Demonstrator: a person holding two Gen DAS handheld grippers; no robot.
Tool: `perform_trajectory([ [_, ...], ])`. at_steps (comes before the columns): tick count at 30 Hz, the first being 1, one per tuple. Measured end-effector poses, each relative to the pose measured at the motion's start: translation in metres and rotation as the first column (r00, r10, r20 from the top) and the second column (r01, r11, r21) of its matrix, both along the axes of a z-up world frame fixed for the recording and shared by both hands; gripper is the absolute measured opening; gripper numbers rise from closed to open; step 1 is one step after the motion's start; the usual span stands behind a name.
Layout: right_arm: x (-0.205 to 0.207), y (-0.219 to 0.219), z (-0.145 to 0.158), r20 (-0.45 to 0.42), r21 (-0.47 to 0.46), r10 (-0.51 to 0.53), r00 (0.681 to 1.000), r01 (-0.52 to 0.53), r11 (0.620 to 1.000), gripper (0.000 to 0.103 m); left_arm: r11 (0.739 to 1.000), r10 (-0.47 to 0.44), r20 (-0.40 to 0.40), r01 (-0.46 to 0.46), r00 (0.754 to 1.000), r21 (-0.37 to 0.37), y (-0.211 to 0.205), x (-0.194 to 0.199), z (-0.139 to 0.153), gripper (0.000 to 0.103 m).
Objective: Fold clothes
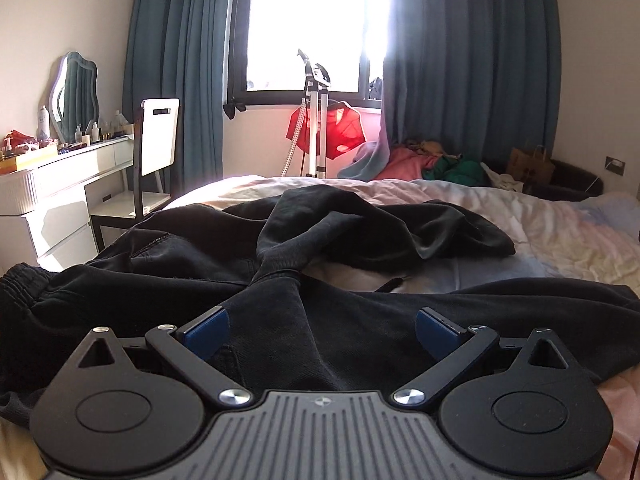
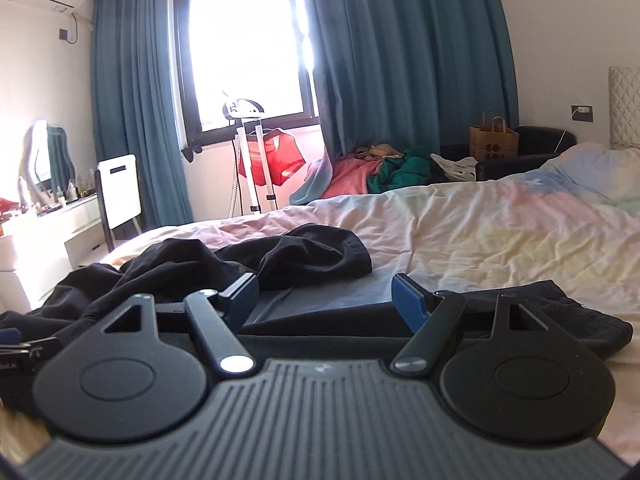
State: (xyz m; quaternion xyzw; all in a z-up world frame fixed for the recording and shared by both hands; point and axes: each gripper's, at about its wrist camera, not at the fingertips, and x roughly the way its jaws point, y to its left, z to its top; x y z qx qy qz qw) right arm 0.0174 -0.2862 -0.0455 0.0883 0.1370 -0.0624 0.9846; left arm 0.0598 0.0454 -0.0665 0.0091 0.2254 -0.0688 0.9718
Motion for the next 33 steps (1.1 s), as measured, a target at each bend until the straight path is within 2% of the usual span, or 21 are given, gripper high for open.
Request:
perform_trajectory([
  [14,0.000,-0.001,-0.001,0.001,0.024,-0.007,1.000,0.007,1.000,0.075,1.000,0.013,0.050,-0.013,0.999,-0.009,0.006,-0.011,0.008,0.101],
  [20,0.002,0.000,-0.002,-0.003,0.022,-0.004,1.000,0.004,1.000,0.075,1.000,0.015,0.067,-0.016,0.998,0.019,-0.001,-0.010,0.008,0.102],
  [27,0.010,-0.002,-0.007,-0.028,0.043,-0.004,1.000,0.005,0.999,0.075,0.994,0.009,0.029,-0.012,1.000,0.107,-0.012,0.025,0.001,0.102],
  [33,0.022,-0.008,-0.018,-0.075,0.072,-0.011,0.997,0.016,0.997,0.075,0.987,0.073,0.015,-0.074,0.997,0.143,-0.006,0.082,0.004,0.102],
])
